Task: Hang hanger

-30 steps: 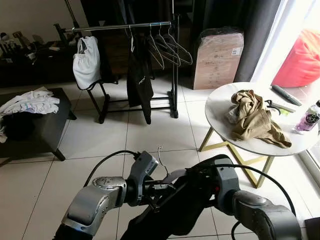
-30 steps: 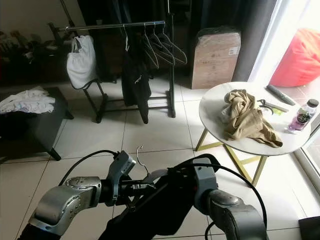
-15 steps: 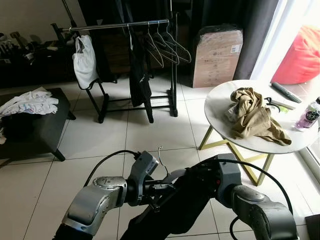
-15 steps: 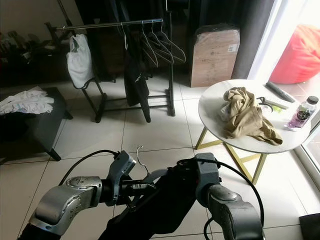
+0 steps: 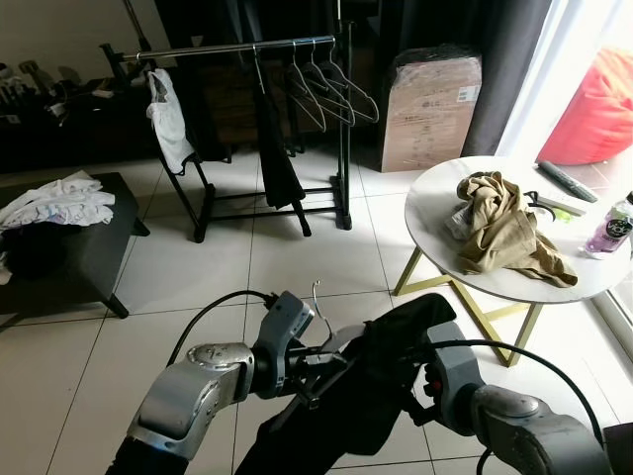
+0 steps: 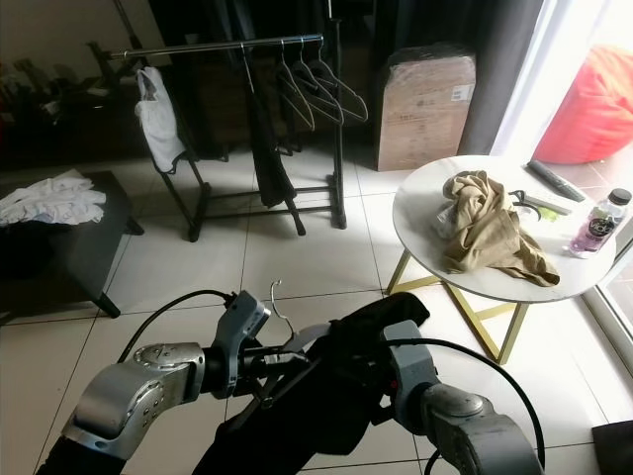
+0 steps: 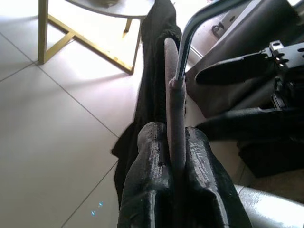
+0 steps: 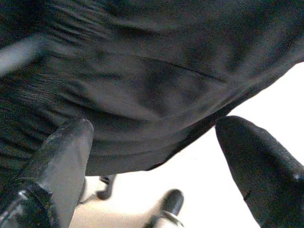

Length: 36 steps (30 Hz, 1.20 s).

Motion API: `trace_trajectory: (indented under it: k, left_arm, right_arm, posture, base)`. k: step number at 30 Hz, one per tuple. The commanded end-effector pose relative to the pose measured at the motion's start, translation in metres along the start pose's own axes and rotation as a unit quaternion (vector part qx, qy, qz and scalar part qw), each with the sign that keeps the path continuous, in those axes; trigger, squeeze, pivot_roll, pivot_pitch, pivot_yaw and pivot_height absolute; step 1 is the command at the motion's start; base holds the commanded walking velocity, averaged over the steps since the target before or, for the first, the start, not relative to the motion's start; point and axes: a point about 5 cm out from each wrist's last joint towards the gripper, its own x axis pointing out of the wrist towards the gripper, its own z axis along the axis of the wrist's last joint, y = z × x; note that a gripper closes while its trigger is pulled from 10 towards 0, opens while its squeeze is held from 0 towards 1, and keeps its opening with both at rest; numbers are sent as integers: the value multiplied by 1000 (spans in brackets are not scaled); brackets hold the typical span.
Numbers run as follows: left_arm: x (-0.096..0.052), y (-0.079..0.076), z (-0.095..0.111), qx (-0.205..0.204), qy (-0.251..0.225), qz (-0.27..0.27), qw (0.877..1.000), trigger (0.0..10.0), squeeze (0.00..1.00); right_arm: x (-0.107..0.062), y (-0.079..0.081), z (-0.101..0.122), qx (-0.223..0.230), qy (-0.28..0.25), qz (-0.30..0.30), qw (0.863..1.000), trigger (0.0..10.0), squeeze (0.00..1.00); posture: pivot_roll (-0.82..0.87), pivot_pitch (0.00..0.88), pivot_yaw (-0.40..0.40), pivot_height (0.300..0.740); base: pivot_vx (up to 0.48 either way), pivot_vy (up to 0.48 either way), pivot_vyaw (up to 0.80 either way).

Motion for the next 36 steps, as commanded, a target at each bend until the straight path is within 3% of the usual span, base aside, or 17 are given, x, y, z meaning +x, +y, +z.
trace_trajectory:
  k: [1,2,5,6,12,13,14,15,25,36]
  left_arm:
    - [-1,3,1,2,0,8,1000,10000,0]
    - [-1,2,2,3,-1,6,1000,10000,0]
    - [0,1,2,4,-1,5,1000,10000,0]
    - [0,1,2,4,-1,4,1000,10000,0]
    - [2,0,3,4,-4,2,1000,10000,0]
    - [3,-1,3,4,-4,1,1000,10000,0]
    - [3,-1,3,4,-3,1,1000,10000,0]
    - [3,-1,3,4,-4,0,1000,10000,0]
    - [4,-2,4,2,-5,0,1000,10000,0]
    - [5,-5,5,1,-7,-6,1000,10000,0]
  right_arm:
    - [-2,8,8,9,-24,30,999,10000,161]
    - [-3,12,12,15,-33,44,998,10000,792]
    - [-3,15,15,17,-40,57,997,10000,792]
    - [-3,17,14,12,-39,62,997,10000,1000]
    - [-2,18,6,4,-16,55,998,10000,1000]
    - [-2,17,7,7,-15,53,998,10000,627]
    - [-2,17,7,8,-15,52,998,10000,627]
    - [-2,18,7,10,-16,53,998,10000,0]
    - [4,22,14,39,-29,43,998,10000,0]
    - [9,11,15,58,-28,-11,998,10000,0]
  posture:
    - [-138,152,62,740]
    - [-138,152,62,740]
    - [-138,152,62,740]
    - [-138,152,62,740]
    - [-139,154,63,740]
    - [-139,155,63,740]
    - [-139,155,63,740]
    - [-138,154,63,740]
    - [-136,154,61,740]
    - [-136,152,63,740]
  base:
    - [0,0,0]
    - [0,0,0]
    - [0,0,0]
    - [0,0,0]
    - [0,0,0]
    - [0,0,0]
    - [0,0,0]
    - [0,0,0]
    - [0,0,0]
    - [0,0,0]
